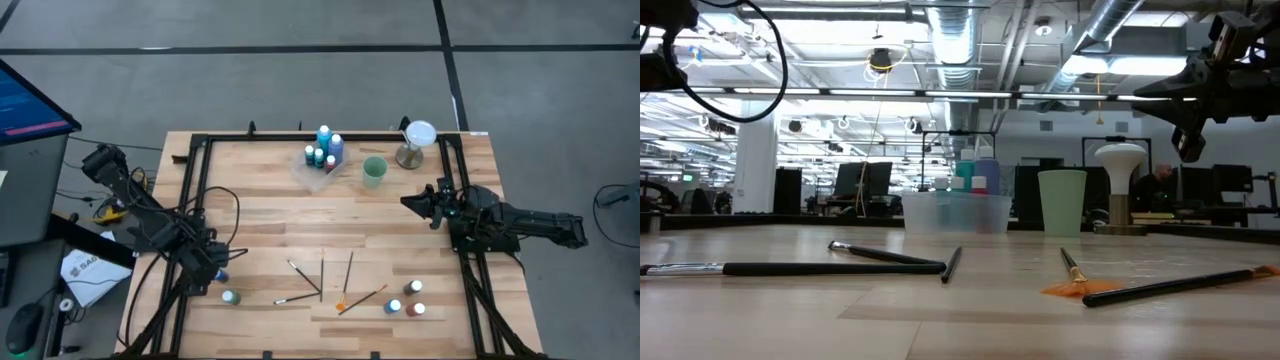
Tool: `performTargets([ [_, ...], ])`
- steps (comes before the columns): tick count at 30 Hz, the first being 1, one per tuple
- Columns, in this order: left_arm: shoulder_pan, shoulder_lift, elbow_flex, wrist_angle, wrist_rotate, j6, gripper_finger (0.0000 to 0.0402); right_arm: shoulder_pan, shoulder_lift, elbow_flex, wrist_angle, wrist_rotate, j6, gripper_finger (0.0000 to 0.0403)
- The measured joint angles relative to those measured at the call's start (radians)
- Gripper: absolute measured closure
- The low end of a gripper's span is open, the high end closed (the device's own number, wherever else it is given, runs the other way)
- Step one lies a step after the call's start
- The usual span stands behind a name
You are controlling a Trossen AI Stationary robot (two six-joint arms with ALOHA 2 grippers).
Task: Pick & Place Paint Supplies
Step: Put the small blue paint bottle into the transparent bin
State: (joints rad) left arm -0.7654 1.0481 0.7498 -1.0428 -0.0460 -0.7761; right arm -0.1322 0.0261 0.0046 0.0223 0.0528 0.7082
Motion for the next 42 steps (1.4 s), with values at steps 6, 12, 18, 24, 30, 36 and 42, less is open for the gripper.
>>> performTargets([
  [6,0.000,0.000,0.000,0.003,-0.006,0.000,0.0234,0.000,0.000,0.000,0.000,0.000,0.000,0.0337],
  [12,0.000,0.000,0.000,0.008,-0.005,-0.007,0.0281,0.000,0.000,0.000,0.000,0.000,0.000,0.0337],
  [18,0.022,0.000,0.000,0.013,0.005,-0.078,0.0295,0.000,0.000,0.000,0.000,0.000,0.000,0.0337],
  [24,0.126,-0.006,0.034,0.014,0.012,-0.165,0.0297,0.000,0.000,0.000,0.000,0.000,0.000,0.0337],
  [30,0.349,-0.006,0.092,0.013,0.011,-0.175,0.0297,0.000,0.000,0.000,0.000,0.000,0.000,0.0337],
  [36,0.639,0.007,0.162,0.016,0.010,-0.140,0.0298,0.000,0.000,0.000,0.000,0.000,0.000,0.0337],
  [42,0.882,0.077,0.251,0.165,0.010,-0.014,0.0295,0.000,0.000,0.000,0.000,0.000,0.000,0.0337],
])
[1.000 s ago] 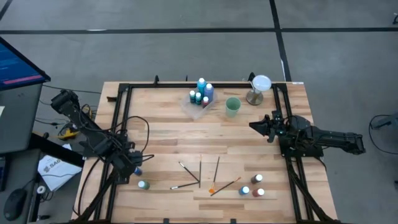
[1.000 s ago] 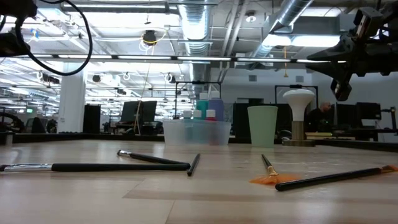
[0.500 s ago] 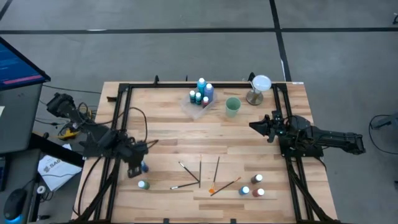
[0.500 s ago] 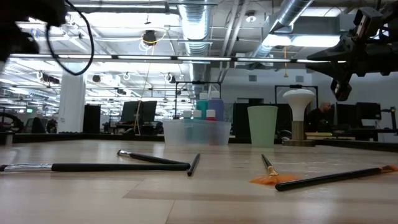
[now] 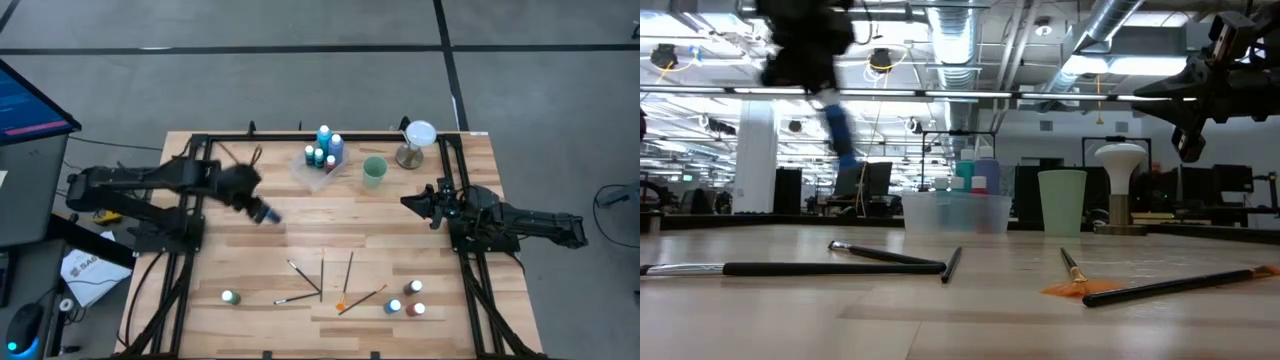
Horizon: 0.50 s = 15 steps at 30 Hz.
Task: Pick & Place Paint Supplies
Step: Put the small blue paint bottle into the transparent bin
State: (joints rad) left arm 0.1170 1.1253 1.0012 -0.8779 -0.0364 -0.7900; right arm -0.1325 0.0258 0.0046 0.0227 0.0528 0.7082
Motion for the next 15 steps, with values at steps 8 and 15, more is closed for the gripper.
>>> performTargets([
  [8,0.193,0.239,0.208,0.200,-0.002,0.242,0.0293,0.000,0.000,0.000,0.000,0.000,0.000,0.0337],
  [15,0.291,0.430,0.392,0.192,-0.054,0.379,0.0291,0.000,0.000,0.000,0.000,0.000,0.000,0.0337],
])
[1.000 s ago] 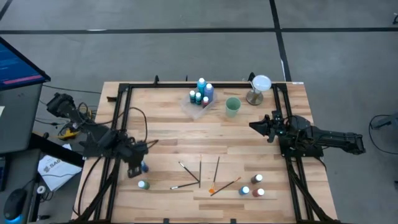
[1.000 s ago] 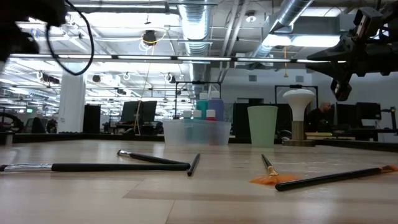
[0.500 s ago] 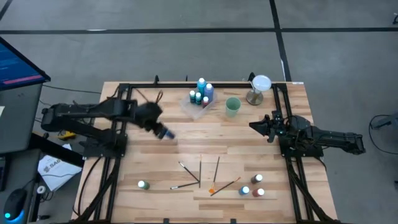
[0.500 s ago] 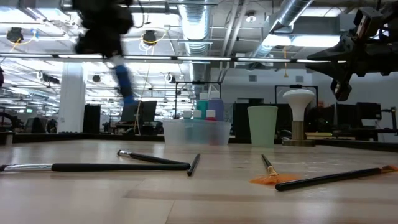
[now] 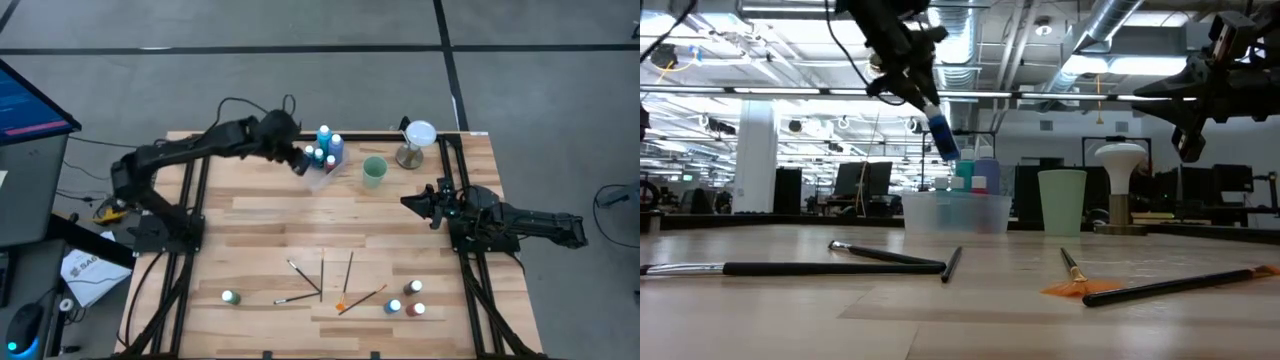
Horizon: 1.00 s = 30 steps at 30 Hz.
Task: Pick & Place Paint Supplies
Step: Put the small blue paint bottle into the transparent bin
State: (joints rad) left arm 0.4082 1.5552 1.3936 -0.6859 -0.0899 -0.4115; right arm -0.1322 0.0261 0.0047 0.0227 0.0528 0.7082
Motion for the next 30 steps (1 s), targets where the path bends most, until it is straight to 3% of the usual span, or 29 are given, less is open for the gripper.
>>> performTargets([
  [7,0.064,0.095,0.065,-0.104,-0.020,0.030,0.0291,0.000,0.000,0.000,0.000,0.000,0.000,0.0337],
  [30,0.101,0.260,0.066,-0.068,-0.071,0.064,0.0290,0.000,0.000,0.000,0.000,0.000,0.000,0.0337],
])
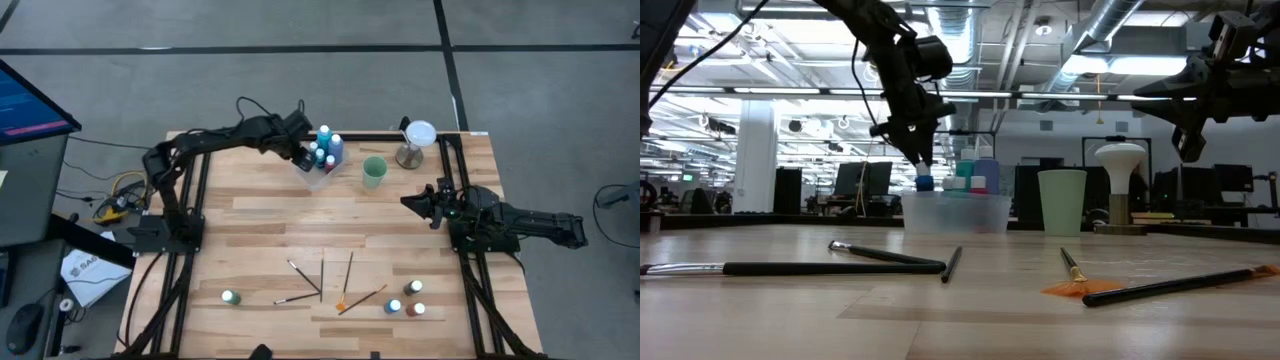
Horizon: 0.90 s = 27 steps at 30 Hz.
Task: Pick & Place Paint Supplies
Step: Put the small blue paint bottle into the transparent bin, then put the small green paint bottle into the transparent bin
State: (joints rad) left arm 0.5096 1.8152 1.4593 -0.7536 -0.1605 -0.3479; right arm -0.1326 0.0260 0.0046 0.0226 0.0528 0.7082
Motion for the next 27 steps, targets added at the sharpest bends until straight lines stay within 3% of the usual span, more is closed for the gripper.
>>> performTargets([
  [27,-0.004,0.019,0.000,0.081,-0.033,0.006,0.0258,0.000,0.000,0.000,0.000,0.000,0.000,0.0337],
])
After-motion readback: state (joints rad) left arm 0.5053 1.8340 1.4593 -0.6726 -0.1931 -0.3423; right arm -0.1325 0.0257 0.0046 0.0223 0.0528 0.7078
